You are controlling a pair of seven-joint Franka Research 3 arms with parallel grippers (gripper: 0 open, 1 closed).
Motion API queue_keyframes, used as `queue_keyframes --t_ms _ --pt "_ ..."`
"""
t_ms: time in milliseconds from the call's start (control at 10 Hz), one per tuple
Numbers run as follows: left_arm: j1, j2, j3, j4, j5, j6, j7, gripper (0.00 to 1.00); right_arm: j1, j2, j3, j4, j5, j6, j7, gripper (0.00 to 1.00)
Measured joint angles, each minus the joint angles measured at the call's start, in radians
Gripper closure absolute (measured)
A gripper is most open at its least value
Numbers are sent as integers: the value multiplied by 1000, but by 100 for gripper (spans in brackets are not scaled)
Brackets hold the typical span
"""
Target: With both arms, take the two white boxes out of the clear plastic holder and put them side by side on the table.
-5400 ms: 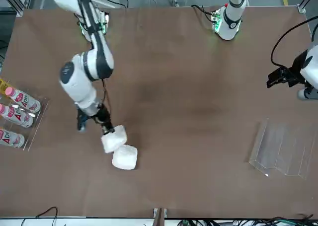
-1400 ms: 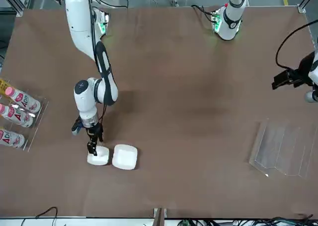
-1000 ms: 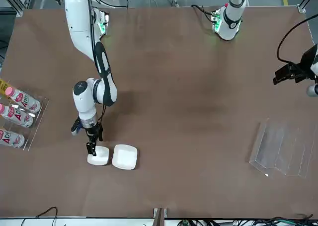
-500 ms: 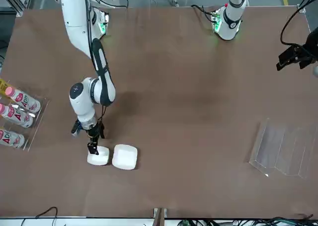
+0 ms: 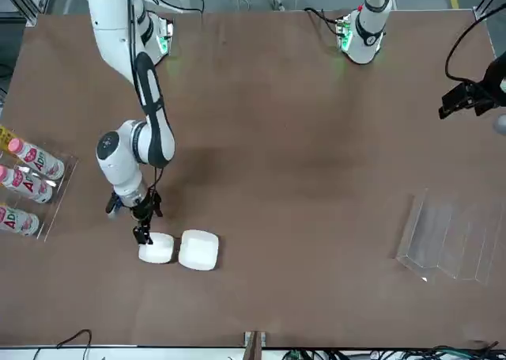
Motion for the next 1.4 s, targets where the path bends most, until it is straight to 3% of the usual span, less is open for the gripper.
queue_keyframes --t_ms 400,600,900,1000,1200,1400 --pt "6 0 4 0 2 0 3 0 7 -69 -73 12 -157 -162 -46 0" --pt "4 0 3 0 2 0 3 0 8 -107 -111 14 -179 -248 -155 0" --pt "-4 4 -4 0 2 0 -1 0 8 -157 -142 17 -307 -338 -281 0" --pt "-7 8 -6 0 2 0 -2 0 7 -168 -147 26 -343 -400 -351 0" --pt "-9 14 -6 0 2 0 -3 0 2 -182 -193 88 -364 -636 -568 0" --pt "-9 15 -13 0 2 0 -3 0 -5 -205 -235 130 -379 -724 -730 0"
